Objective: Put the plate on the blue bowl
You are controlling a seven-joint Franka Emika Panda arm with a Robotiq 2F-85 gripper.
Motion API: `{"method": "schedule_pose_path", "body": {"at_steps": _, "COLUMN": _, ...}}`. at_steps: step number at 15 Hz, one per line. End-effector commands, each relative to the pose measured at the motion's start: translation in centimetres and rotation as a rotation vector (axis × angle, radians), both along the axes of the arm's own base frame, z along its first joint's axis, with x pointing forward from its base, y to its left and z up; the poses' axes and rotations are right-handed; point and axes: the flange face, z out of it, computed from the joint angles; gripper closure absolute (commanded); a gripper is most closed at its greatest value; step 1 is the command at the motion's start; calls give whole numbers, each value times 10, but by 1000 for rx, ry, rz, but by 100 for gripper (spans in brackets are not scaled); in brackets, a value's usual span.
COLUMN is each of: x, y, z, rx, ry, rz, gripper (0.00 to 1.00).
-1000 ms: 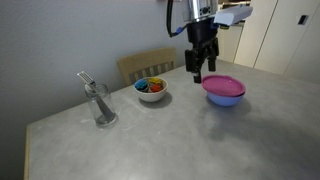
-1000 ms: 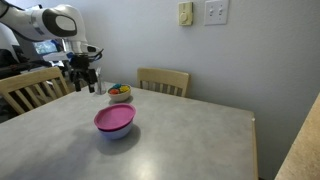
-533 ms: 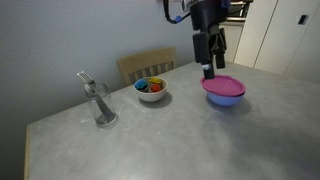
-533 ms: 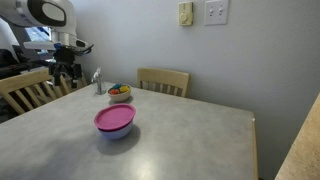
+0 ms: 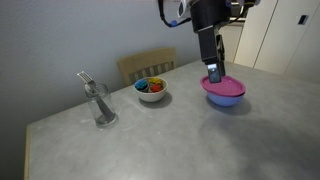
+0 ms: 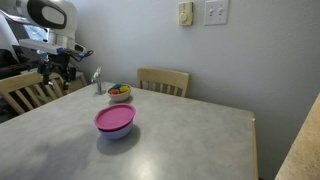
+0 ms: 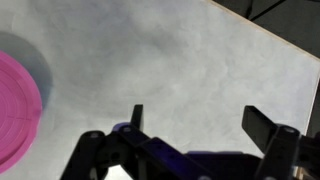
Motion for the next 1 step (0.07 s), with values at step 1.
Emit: {"method": "schedule_pose_path", "body": {"at_steps": 1, "x": 0, "y": 0, "z": 0, "rx": 0, "ry": 1, "rz": 1, "gripper": 0}}
